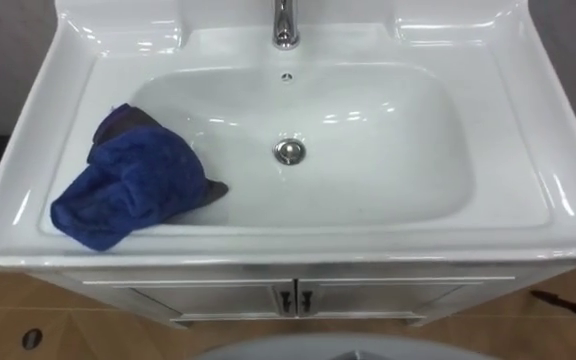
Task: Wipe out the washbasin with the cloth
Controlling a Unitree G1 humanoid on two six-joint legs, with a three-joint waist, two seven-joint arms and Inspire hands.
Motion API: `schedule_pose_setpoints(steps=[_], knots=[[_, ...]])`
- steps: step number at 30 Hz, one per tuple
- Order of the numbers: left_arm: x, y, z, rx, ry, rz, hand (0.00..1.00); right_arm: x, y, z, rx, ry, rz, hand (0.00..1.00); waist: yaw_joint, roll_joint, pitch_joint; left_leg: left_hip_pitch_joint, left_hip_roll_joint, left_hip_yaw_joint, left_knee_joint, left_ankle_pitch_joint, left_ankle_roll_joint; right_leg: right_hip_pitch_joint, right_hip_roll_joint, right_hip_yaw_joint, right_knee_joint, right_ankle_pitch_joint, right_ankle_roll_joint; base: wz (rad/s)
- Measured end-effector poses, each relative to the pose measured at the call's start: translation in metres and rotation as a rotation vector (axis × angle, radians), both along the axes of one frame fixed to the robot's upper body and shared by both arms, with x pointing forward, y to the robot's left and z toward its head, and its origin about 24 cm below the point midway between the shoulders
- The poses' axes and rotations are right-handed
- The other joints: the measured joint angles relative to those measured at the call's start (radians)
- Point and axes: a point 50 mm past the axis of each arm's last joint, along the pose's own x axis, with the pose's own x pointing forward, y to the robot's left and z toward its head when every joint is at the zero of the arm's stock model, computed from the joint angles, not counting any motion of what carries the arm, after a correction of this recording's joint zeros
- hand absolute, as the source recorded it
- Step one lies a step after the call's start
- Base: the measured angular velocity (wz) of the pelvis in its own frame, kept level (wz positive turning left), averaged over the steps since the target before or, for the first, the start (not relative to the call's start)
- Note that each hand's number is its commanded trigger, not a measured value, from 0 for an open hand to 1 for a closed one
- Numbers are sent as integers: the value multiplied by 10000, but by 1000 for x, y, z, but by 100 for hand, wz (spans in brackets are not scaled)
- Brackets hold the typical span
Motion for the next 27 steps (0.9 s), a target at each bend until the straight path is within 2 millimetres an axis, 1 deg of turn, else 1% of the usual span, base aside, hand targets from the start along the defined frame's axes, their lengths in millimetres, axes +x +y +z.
schedule_pose_setpoints(steps=[5, 7, 10, 12, 17, 19, 22, 27], knots=[[-1, -10, -4, -952, 398, -7, 0, -6, 3, -1, 67, 443, 173, 0, -200, -22, 6, 23, -3, 7, 17, -19, 30, -14, 5, 89, -1, 0, 1, -6], [9, -11, -6, -1197, 395, -145, 0, -7, 4, -2, 76, 527, 247, 0, -225, -27, 9, 15, 3, 20, 28, -20, 30, -9, 12, 76, -2, 0, 0, 0], [17, -11, -7, -1279, 446, -386, 0, -8, 5, -2, -1, 726, 516, 0, -231, -26, 11, 63, 5, 20, 38, -20, 30, 25, 13, 91, 9, 1, 0, -1], [16, -11, -7, -1305, 544, -421, 0, -9, 5, -2, -21, 834, 570, 0, -235, -29, 14, 81, 6, 34, 37, -21, 33, 31, 12, 104, 21, 1, 0, -2], [17, -10, -8, -1446, 648, -471, 0, -13, 7, -3, 7, 1313, 857, 0, -234, -26, 52, 109, 12, 38, 38, -61, 100, 24, 12, 107, 83, -1, 3, 0], [17, -10, -8, -1489, 719, -495, 0, -14, 7, -3, 49, 1508, 1148, 0, -229, -31, 84, 150, 9, 104, 38, -67, 109, 23, 3, 146, 119, -10, 18, -4], [13, -11, -8, -1656, 847, -492, 0, -16, 8, -3, 168, 1687, 1134, 0, -220, -34, 84, 174, 6, 238, 76, -73, 117, 18, -4, 236, 132, -15, 34, -7], [12, -13, -8, -1885, 979, -530, 0, -18, 11, -4, 461, 1993, 1521, 0, -221, -38, 79, 191, 5, 251, 103, -74, 119, 21, -7, 251, 173, -10, 39, -1]])
